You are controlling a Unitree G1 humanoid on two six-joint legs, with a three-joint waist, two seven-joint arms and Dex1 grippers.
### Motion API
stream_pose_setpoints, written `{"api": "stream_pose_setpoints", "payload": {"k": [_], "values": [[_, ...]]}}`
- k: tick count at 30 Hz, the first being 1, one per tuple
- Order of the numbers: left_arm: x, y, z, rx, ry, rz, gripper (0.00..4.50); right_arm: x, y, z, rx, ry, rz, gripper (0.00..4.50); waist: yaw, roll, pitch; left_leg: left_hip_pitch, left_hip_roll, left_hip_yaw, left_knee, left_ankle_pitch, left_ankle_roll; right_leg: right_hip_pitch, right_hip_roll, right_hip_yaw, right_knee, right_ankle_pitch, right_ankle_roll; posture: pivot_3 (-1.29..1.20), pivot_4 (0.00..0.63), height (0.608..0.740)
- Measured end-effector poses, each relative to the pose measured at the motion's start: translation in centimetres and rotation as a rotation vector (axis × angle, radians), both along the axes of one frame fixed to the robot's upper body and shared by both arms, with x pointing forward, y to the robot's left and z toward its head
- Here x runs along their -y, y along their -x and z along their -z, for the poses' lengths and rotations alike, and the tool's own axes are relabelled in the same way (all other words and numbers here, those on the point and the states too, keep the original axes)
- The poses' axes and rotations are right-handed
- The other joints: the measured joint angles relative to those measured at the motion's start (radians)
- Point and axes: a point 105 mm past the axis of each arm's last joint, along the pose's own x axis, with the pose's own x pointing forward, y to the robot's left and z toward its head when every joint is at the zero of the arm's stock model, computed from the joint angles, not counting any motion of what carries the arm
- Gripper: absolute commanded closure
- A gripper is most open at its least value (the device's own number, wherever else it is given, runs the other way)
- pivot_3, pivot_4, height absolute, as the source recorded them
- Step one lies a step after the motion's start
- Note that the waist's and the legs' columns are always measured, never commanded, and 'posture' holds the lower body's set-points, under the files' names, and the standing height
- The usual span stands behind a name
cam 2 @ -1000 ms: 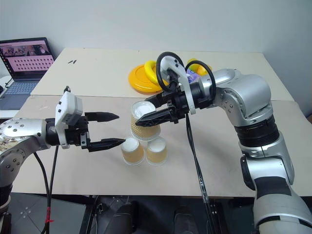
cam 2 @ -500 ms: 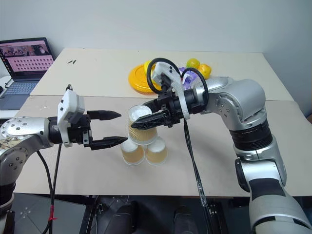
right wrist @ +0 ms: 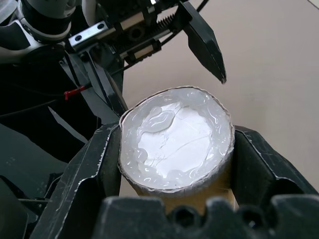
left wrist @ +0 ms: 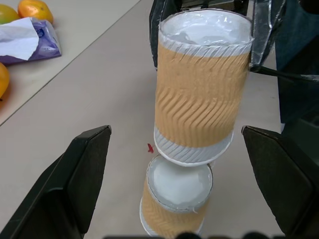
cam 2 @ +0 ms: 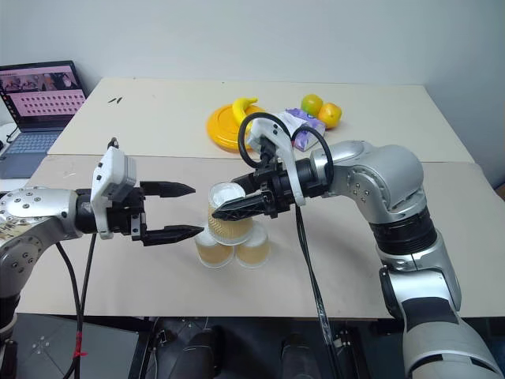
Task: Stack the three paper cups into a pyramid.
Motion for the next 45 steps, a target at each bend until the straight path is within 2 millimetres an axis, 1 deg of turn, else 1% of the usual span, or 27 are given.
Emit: {"api": "stream_pose_setpoints", "payload": {"k": [5,8,16,20,25,29,38,45], "values": [[-0.2,0.2,0.1,-0.009,-0.011,0.006,0.00,0.0,-0.1,0.0,0.016,-0.005,0.005,1.77,-0.002,0.000,0.000,0.000,0.000,0.000,0.000,0.000,0.000,0.000,0.000,0.000,0.000,0.000,0.000,0.00,0.150,0.732],[-1.0,0.5,0.4,-0.029,-0.042,-0.006,0.00,0.0,-0.2,0.0,0.021,-0.009,0.005,1.77,-0.004,0.000,0.000,0.000,0.000,0.000,-0.001,0.000,0.000,0.000,0.000,0.000,0.000,0.000,0.000,0.00,0.150,0.732],[-2.5,1.0,-0.9,-0.019,-0.064,-0.029,0.00,-0.1,-0.4,0.2,0.033,-0.020,0.009,1.77,-0.005,0.000,0.000,0.000,0.000,0.000,-0.001,0.000,0.000,-0.001,0.000,0.000,0.000,0.000,0.000,0.00,0.150,0.732],[-2.4,1.1,-1.2,-0.030,-0.054,-0.020,0.00,-0.2,-0.3,0.2,0.033,-0.025,0.003,1.77,-0.005,0.000,0.000,0.000,0.000,0.000,-0.001,0.000,0.000,-0.001,0.000,0.000,0.000,0.000,0.000,0.00,0.150,0.732],[-2.4,1.7,-1.9,-0.066,-0.060,0.003,0.00,-0.2,-0.3,0.3,0.031,-0.023,0.001,1.77,-0.006,0.000,0.000,-0.001,0.000,0.000,-0.001,0.000,0.000,-0.002,0.000,0.000,0.000,0.000,0.000,0.00,0.150,0.732],[-2.5,2.2,-3.3,-0.051,-0.071,0.018,0.00,-0.1,-0.3,0.5,0.026,-0.023,0.002,1.77,-0.006,0.000,0.000,-0.001,0.000,0.000,-0.001,0.000,0.000,-0.002,0.000,0.000,0.000,0.000,0.000,0.00,0.150,0.732],[-2.5,2.0,-4.7,-0.030,-0.059,0.021,0.00,-0.3,-0.2,0.8,0.012,-0.029,-0.003,1.77,-0.006,0.000,0.000,-0.001,0.000,0.000,-0.001,0.000,0.000,-0.002,0.000,0.000,0.000,0.000,0.000,0.00,0.150,0.732],[-2.3,1.8,-4.8,-0.035,-0.060,0.036,0.00,-0.3,-0.1,0.9,0.012,-0.033,-0.007,1.77,-0.006,0.000,0.000,-0.001,0.000,0.000,-0.001,0.000,0.000,-0.002,0.000,0.000,0.000,0.000,0.000,0.00,0.150,0.732]]}}
